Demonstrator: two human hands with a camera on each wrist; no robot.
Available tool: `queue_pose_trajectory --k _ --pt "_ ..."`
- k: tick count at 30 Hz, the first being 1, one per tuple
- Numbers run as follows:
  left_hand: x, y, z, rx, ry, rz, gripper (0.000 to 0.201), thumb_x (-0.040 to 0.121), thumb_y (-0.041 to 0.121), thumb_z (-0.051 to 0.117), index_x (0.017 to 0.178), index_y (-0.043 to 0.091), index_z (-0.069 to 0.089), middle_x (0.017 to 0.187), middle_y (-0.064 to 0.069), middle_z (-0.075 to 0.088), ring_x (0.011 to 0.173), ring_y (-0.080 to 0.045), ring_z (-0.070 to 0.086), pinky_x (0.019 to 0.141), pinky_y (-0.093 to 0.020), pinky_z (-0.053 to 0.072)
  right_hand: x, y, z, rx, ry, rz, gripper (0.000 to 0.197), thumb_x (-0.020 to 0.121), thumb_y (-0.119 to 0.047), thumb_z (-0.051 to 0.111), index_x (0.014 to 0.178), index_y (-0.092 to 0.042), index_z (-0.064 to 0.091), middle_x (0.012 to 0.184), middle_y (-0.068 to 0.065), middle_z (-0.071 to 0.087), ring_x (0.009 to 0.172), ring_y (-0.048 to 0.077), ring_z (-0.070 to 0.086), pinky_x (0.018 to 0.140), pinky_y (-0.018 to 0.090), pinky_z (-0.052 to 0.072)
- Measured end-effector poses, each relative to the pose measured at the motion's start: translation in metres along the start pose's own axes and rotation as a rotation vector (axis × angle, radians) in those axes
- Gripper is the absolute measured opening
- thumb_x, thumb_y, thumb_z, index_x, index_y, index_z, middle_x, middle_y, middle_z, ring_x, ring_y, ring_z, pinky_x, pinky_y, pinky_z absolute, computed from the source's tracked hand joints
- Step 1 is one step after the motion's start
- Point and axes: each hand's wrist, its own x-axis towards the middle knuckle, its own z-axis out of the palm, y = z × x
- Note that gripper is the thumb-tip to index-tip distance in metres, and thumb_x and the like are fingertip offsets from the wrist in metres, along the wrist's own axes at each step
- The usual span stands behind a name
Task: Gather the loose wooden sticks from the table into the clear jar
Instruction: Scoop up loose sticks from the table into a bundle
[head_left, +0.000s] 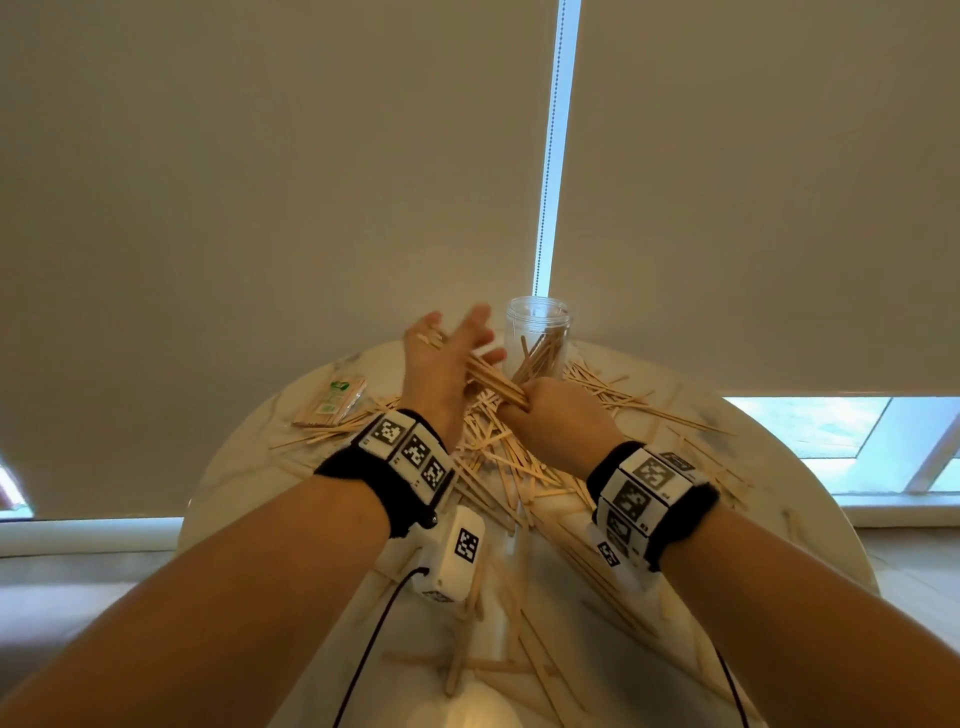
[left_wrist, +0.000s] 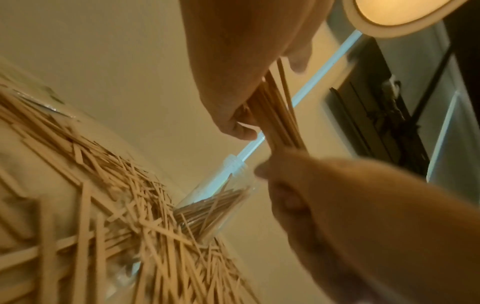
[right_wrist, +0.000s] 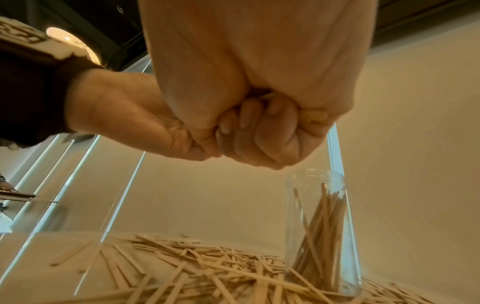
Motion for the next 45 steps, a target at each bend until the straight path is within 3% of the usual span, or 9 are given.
queue_pose_trajectory --k 5,9,13,19,23,28,33,41,45 --pt "0.008 0.012 -0.001 0.171 0.066 -0.046 0.022 0.103 0.027 0.048 0.114 0.01 0.056 0.093 -0.013 0.069 0.071 -0.023 0.07 0.073 -0.04 0.059 -0.001 0.005 -0.002 -0.075 -0.01 -0.016 0.031 0.097 -0.046 0.05 0.083 -0.021 0.063 0.066 -0.006 0.058 0.058 0.009 0.055 0.051 0.02 0.038" --pt "0.0 0.003 0.0 0.313 -0.018 -0.117 0.032 0.107 0.022 0.039 0.108 0.0 0.062 0.085 -0.013 0.071 0.075 -0.026 0.073 0.075 -0.038 0.061 0.005 0.008 0.002 -0.115 -0.058 0.062 0.026 0.096 -0.036 0.052 0.076 -0.023 0.06 0.067 -0.004 0.058 0.06 0.013 0.056 0.051 0.021 0.04" --pt "-0.007 0.007 -0.002 0.515 -0.129 -0.177 0.062 0.101 0.055 0.038 0.101 0.002 0.069 0.088 -0.013 0.076 0.083 -0.027 0.075 0.077 -0.04 0.061 0.012 0.016 0.005 -0.112 -0.232 0.136 0.021 0.093 -0.032 0.051 0.096 -0.017 0.065 0.086 0.004 0.067 0.076 0.02 0.065 0.066 0.032 0.057" --pt "-0.015 -0.008 0.004 0.724 -0.071 0.175 0.021 0.095 0.029 0.066 0.108 0.014 0.061 0.079 -0.006 0.074 0.066 -0.019 0.074 0.06 -0.041 0.063 0.014 0.009 0.003 -0.182 -0.14 0.136 0.02 0.094 -0.034 0.054 0.095 -0.017 0.065 0.08 0.001 0.065 0.074 0.017 0.065 0.069 0.031 0.058" --pt "-0.006 -0.008 0.003 0.898 0.06 0.377 0.026 0.091 0.058 0.056 0.1 0.033 0.054 0.089 0.003 0.067 0.074 -0.019 0.07 0.067 -0.042 0.061 0.013 0.009 0.002 -0.184 -0.062 0.155 0.02 0.091 -0.035 0.055 0.086 -0.017 0.061 0.075 0.001 0.063 0.068 0.018 0.061 0.062 0.031 0.054" --pt "-0.009 -0.015 0.006 1.046 -0.162 0.227 0.055 0.088 0.061 0.061 0.071 0.009 0.062 0.067 -0.009 0.067 0.052 -0.014 0.058 0.062 -0.034 0.056 0.018 0.009 -0.004 -0.241 -0.026 0.072 0.012 0.09 -0.028 0.057 0.087 -0.017 0.06 0.072 0.0 0.06 0.069 0.018 0.062 0.058 0.028 0.049" --pt "0.009 -0.021 -0.011 0.925 -0.007 0.19 0.045 0.079 0.05 0.077 0.057 0.016 0.055 0.053 0.0 0.058 0.054 -0.016 0.054 0.067 -0.037 0.054 0.011 0.016 0.0 -0.277 0.086 -0.004 0.022 0.086 -0.038 0.068 0.102 -0.023 0.066 0.082 -0.004 0.065 0.076 0.016 0.063 0.072 0.032 0.057" --pt "0.014 -0.021 -0.012 0.589 0.14 -0.108 0.054 0.093 0.057 0.054 0.133 0.024 0.037 0.1 -0.009 0.071 0.076 -0.021 0.073 0.057 -0.029 0.056 0.01 0.018 -0.004 -0.261 0.146 -0.005 0.025 0.09 -0.046 0.06 0.079 -0.024 0.066 0.064 -0.007 0.059 0.058 0.011 0.059 0.054 0.025 0.051" --pt "0.007 -0.007 -0.007 0.354 0.047 -0.286 0.064 0.098 0.064 0.033 0.106 0.007 0.062 0.102 -0.013 0.073 0.092 -0.028 0.073 0.078 -0.039 0.06 0.01 0.02 -0.001 -0.307 0.164 -0.008 0.03 0.094 -0.045 0.055 0.072 -0.025 0.057 0.064 -0.007 0.058 0.057 0.011 0.057 0.053 0.026 0.05"
